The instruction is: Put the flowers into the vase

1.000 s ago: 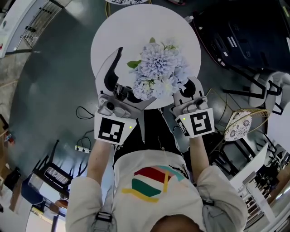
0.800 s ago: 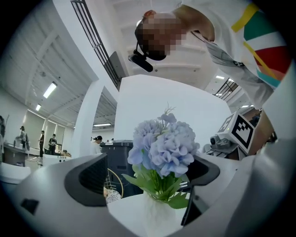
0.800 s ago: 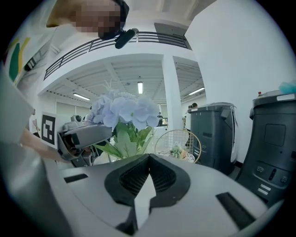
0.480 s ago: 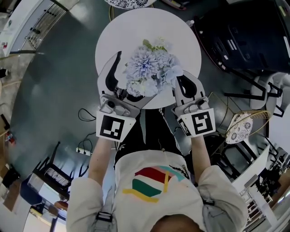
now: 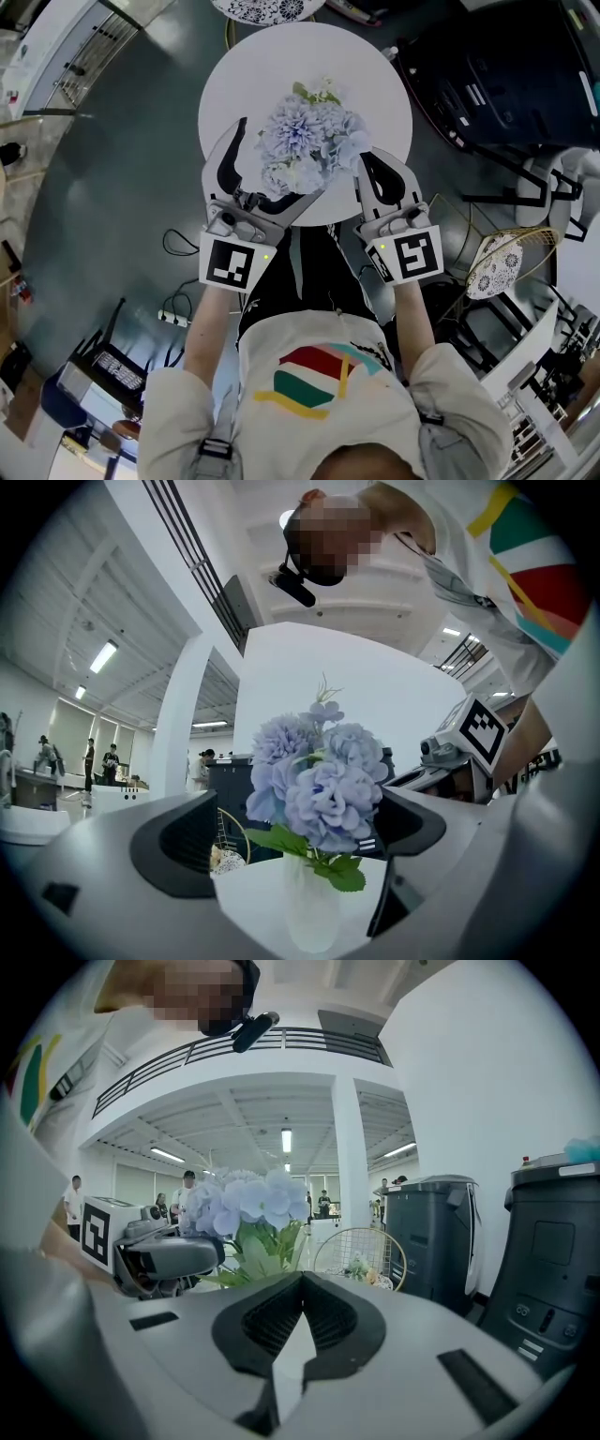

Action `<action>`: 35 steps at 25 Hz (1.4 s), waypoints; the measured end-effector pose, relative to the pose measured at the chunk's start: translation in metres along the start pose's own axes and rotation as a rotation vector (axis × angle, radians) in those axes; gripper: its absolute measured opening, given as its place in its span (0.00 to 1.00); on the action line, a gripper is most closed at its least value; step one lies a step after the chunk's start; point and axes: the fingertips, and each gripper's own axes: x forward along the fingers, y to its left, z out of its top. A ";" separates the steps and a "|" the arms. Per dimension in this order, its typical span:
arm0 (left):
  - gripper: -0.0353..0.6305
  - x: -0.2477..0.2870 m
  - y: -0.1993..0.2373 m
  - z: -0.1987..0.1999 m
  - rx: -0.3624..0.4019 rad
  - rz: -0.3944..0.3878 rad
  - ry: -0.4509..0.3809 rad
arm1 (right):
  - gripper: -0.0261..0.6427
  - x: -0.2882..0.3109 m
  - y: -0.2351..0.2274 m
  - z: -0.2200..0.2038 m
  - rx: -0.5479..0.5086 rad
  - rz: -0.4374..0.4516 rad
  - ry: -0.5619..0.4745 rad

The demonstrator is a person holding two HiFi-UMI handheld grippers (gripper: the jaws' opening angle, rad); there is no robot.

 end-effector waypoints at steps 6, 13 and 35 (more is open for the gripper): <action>0.80 -0.018 0.004 -0.009 -0.050 0.050 0.051 | 0.05 -0.005 0.000 0.008 0.000 -0.016 -0.008; 0.80 -0.045 0.017 -0.009 -0.065 0.116 0.114 | 0.05 -0.018 -0.009 0.027 -0.029 -0.042 -0.023; 0.61 -0.048 0.093 0.152 -0.055 0.144 -0.126 | 0.05 -0.049 -0.028 0.162 -0.050 -0.144 -0.318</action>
